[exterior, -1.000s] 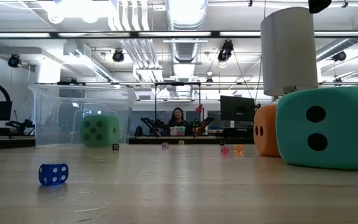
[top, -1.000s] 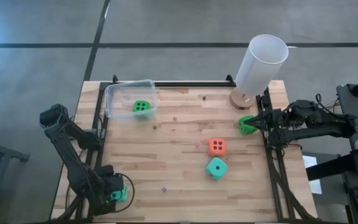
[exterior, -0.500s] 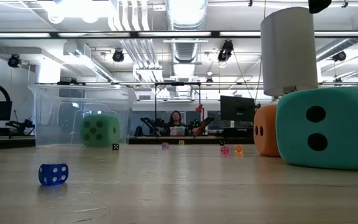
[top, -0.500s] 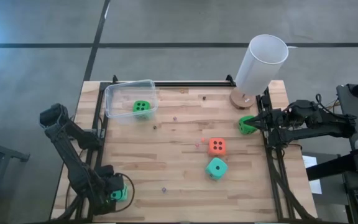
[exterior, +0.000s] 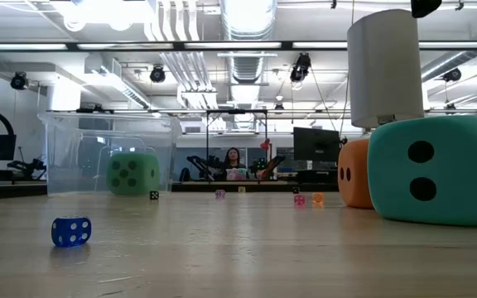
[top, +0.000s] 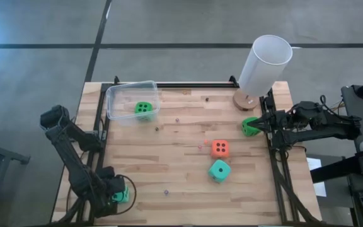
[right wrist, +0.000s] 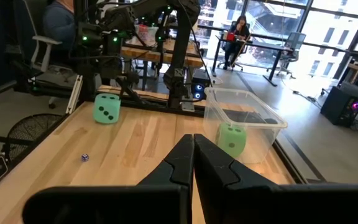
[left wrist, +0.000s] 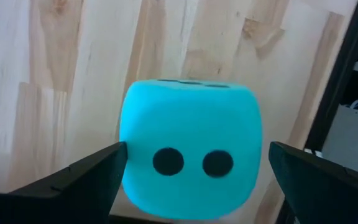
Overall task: Pick & Place Dice
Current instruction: Put the left large blue dice into the transparent bin
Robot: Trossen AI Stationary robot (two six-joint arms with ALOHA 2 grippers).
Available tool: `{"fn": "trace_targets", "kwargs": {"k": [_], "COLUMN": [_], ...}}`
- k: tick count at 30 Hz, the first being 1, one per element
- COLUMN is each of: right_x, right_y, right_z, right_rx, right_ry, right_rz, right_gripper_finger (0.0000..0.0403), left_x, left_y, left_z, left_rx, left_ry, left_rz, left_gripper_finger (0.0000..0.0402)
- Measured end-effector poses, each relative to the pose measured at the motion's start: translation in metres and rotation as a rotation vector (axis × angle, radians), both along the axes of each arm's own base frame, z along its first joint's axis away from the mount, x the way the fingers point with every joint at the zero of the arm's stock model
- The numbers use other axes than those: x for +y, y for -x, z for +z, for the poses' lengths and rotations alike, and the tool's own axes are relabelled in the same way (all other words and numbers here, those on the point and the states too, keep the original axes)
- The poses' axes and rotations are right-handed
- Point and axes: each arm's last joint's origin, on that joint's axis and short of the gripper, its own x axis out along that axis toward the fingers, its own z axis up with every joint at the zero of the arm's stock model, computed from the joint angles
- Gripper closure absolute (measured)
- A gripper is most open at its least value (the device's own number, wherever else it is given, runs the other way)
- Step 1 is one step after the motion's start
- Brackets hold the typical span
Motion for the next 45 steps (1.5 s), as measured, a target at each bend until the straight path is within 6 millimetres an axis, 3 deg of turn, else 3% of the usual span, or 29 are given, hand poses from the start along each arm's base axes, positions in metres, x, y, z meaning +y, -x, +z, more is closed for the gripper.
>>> {"fn": "trace_targets", "kwargs": {"k": [17, 28, 45], "right_x": [0.0, 0.0, 0.0], "right_y": [0.0, 0.0, 0.0], "right_z": [0.0, 0.0, 0.0], "right_rx": [0.0, 0.0, 0.001], "right_ry": [0.001, -0.001, 0.001], "right_rz": [0.0, -0.001, -0.001], "right_gripper_finger": [0.0394, 0.0394, 0.0394], "left_x": [-0.001, -0.006, -0.008], "left_y": [-0.001, -0.005, -0.005], "left_z": [0.002, -0.01, 0.0], "left_rx": [-0.004, 0.018, 0.04], "left_ry": [0.013, -0.038, -0.04], "left_rz": [0.055, 0.11, 0.14], "left_gripper_finger": [0.0001, 0.0001, 0.0002]}}
